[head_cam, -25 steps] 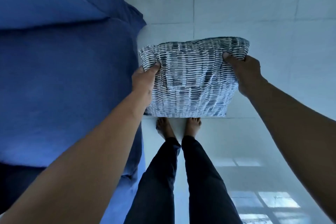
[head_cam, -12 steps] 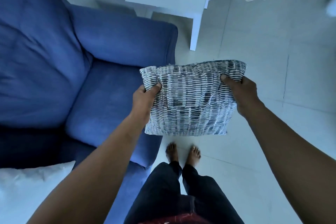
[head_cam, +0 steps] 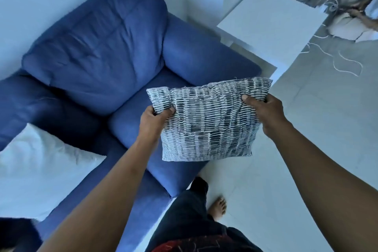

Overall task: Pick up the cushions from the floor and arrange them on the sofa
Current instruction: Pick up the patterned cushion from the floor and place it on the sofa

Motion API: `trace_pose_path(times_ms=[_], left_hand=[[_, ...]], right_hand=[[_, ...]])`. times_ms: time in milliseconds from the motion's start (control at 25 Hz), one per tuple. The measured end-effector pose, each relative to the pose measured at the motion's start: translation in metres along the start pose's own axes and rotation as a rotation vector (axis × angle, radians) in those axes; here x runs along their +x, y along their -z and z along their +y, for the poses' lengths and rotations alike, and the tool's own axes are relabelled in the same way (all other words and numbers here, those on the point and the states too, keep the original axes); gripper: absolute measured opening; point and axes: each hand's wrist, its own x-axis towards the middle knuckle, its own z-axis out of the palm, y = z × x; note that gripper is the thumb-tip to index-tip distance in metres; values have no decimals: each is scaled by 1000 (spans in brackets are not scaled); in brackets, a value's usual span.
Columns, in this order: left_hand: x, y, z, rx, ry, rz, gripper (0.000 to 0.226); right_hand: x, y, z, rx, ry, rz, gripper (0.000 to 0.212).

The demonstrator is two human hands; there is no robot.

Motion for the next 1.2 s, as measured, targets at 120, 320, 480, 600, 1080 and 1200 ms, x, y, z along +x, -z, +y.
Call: trace_pose_path(times_ms=[120,320,480,600,1080,1200], left_hand=[[26,33,15,-9,-40,59,36],[62,82,44,-7,-55,155,28],[85,120,55,24,-70,270,24],[102,149,54,34,-66,378,20],[191,173,50,38,68,643,12],[223,173,47,32,124,680,12]], right_hand=[[27,-55,-30,-54,5,-88,43],[70,-146,-69,-139,15,-256,39],[90,-211,-89,-186,13,-355,37],[105,-252,-101,-228,28,-414,31],[218,-388,-113,-455,54,-592,21],[247,-416,-104,-501,22,-627,19]])
